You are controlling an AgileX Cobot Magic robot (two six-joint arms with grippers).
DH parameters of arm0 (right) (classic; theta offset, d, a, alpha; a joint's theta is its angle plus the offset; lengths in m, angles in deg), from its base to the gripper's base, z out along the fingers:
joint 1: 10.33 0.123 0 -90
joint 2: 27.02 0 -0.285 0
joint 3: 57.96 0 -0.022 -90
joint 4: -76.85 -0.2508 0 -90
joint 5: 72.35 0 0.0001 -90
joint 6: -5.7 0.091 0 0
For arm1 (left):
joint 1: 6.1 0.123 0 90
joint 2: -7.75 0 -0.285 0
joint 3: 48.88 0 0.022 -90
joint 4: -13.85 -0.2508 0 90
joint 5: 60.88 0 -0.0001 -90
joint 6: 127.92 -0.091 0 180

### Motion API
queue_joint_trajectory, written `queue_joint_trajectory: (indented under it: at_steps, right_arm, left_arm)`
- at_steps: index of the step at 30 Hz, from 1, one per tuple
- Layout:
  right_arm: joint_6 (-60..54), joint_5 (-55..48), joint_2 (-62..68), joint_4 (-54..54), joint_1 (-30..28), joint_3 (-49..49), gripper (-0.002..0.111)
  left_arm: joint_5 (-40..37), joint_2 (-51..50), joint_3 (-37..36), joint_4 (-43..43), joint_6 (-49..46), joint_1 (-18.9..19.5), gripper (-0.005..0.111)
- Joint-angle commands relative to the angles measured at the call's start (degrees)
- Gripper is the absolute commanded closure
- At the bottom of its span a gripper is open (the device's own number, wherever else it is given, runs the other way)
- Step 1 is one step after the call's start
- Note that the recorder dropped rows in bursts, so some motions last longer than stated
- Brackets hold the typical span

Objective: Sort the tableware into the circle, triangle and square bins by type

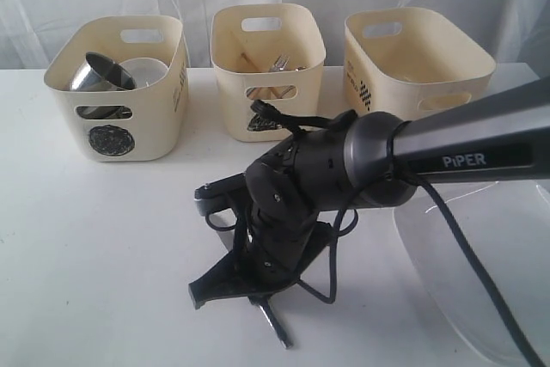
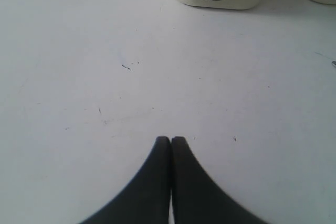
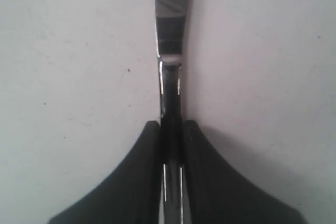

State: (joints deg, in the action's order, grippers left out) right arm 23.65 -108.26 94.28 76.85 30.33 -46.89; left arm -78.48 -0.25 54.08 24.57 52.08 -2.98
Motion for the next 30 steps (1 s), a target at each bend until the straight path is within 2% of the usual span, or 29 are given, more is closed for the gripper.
queue_joint_trajectory:
  at_steps: [1, 7, 18, 26, 30]
  right_arm:
    - [-1.2, -0.8, 1.3, 1.5, -0.1, 1.2, 0.108]
    - [-4.4, -0.6, -3.6, 2.0, -0.1, 0.0, 0.108]
    - [-4.3, 0.5, -4.9, 2.1, -0.1, -0.1, 0.108]
    - [-9.2, -0.9, -13.2, 0.0, -0.2, -3.6, 0.108]
    - [-9.2, 2.9, -16.9, 0.0, -3.3, -6.7, 0.108]
  left_arm:
    - [0.0, 0.2, -0.2, 0.3, 0.0, -0.4, 0.107]
    - [0.0, 0.2, -0.2, 0.3, 0.0, -0.4, 0.107]
    - [0.0, 0.2, -0.2, 0.3, 0.0, -0.4, 0.107]
    - [0.0, 0.2, -0.2, 0.3, 0.0, -0.4, 0.107]
    - [0.0, 0.2, -0.2, 0.3, 0.0, -0.4, 0.107]
